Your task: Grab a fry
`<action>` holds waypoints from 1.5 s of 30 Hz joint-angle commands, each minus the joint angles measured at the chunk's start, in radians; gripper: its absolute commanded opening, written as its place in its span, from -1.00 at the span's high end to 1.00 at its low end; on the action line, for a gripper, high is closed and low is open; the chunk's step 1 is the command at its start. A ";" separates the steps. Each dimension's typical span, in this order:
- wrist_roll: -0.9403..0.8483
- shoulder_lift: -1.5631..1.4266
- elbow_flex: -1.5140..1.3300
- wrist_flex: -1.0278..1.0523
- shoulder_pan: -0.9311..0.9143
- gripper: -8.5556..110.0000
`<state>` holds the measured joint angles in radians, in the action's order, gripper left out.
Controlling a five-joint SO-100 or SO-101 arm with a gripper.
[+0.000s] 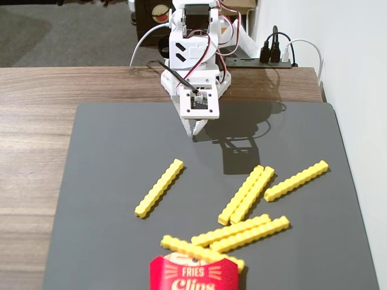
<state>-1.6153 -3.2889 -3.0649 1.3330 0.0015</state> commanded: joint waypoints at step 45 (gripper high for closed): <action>0.253 1.351 0.781 -0.417 -0.222 0.47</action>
<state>-1.3560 -1.9574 -2.3317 0.9465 -0.2286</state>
